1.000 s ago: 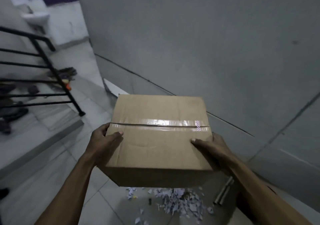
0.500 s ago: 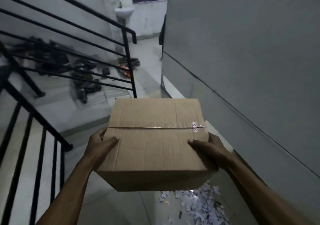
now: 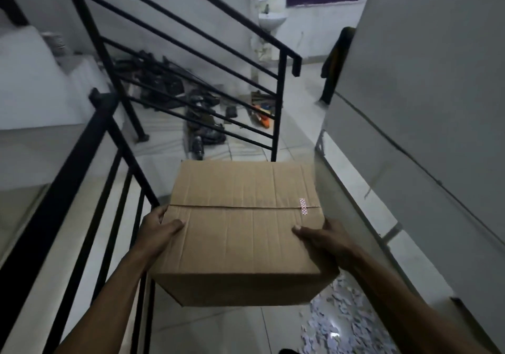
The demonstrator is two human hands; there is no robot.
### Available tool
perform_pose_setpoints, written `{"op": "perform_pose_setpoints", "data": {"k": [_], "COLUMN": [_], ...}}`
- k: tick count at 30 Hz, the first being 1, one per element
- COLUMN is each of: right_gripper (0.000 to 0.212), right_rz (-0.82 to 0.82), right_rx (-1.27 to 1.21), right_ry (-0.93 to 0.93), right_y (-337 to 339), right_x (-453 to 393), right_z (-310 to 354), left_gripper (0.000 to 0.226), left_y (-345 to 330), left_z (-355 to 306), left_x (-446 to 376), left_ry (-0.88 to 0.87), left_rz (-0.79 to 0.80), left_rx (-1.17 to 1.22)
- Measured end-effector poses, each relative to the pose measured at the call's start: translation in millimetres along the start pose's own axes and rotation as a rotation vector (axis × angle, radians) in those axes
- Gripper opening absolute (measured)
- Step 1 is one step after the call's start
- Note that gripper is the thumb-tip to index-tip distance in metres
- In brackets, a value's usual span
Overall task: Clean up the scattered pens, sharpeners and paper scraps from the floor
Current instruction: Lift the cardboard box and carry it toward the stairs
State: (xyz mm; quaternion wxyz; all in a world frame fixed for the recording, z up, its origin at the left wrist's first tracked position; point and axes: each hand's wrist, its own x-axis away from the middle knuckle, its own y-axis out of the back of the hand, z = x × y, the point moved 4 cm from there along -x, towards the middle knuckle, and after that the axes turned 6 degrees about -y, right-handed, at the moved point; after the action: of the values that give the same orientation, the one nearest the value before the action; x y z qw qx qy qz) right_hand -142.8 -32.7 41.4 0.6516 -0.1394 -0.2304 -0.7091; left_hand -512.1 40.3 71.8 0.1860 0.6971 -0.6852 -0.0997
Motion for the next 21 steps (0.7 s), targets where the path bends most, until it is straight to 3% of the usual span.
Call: {"op": "perform_pose_setpoints", "data": {"k": [4, 8, 21], "right_gripper": [0.078, 0.064, 0.056], "right_rz": [0.043, 0.076, 0.186], "right_rx": [0.050, 0.103, 0.242], "right_ry": [-0.020, -0.050, -0.087], "right_y": [-31.4, -64.0, -137.7], "right_x": [-53.5, -123.2, -338.2], "right_z": [27.7, 53.3, 147.4], "left_gripper": [0.043, 0.040, 0.037], "left_y": [26.7, 45.5, 74.6], "left_z": [15.3, 34.4, 63.7], "left_x": [-35.7, -84.9, -264.0], "left_ry": [0.033, 0.090, 0.259], "left_rz": [-0.051, -0.099, -0.233], "left_rx": [-0.012, -0.020, 0.036]}}
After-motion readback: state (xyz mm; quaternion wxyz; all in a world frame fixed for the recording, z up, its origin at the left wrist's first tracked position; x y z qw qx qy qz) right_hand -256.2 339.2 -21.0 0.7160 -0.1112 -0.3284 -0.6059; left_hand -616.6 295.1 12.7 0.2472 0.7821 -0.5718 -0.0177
